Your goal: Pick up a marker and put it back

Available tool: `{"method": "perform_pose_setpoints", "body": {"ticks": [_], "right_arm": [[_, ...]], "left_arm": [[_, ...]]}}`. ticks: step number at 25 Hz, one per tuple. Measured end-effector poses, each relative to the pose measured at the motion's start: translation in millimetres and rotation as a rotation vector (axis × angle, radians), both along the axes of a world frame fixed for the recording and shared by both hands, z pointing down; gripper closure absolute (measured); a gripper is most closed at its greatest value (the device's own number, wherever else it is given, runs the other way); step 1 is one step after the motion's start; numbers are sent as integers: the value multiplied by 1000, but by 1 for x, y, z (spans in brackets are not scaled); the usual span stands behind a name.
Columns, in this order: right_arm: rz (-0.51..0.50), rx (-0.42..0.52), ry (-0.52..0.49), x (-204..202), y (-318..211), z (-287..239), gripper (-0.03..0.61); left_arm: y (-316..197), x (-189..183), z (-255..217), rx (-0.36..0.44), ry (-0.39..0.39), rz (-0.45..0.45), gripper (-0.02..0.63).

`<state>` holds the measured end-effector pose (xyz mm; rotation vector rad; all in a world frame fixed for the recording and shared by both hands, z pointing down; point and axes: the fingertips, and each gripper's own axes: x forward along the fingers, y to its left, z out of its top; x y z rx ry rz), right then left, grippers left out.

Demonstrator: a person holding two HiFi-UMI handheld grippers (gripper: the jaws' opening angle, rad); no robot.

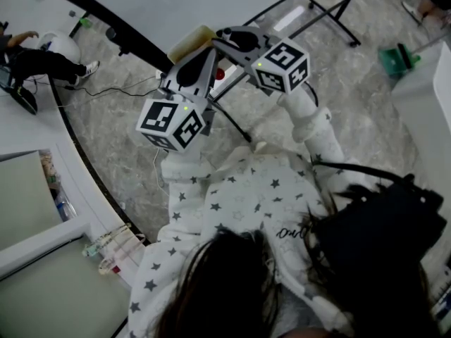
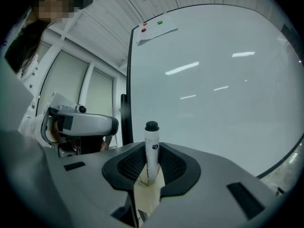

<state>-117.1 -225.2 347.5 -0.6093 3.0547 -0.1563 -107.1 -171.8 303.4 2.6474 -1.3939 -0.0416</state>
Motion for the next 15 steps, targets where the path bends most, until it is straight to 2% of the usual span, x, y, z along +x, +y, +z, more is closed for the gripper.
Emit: {"method": "perform_pose_setpoints", "body": {"ticks": [12,15], "right_arm": [[0,-9,5,-6,-2,4,495],[5,2,-29,-3,-3,-1,494]], "left_arm": [[-1,-5,0,-11,11,-11,614],[-2,-6,-1,-8,8,-12,614]]}}
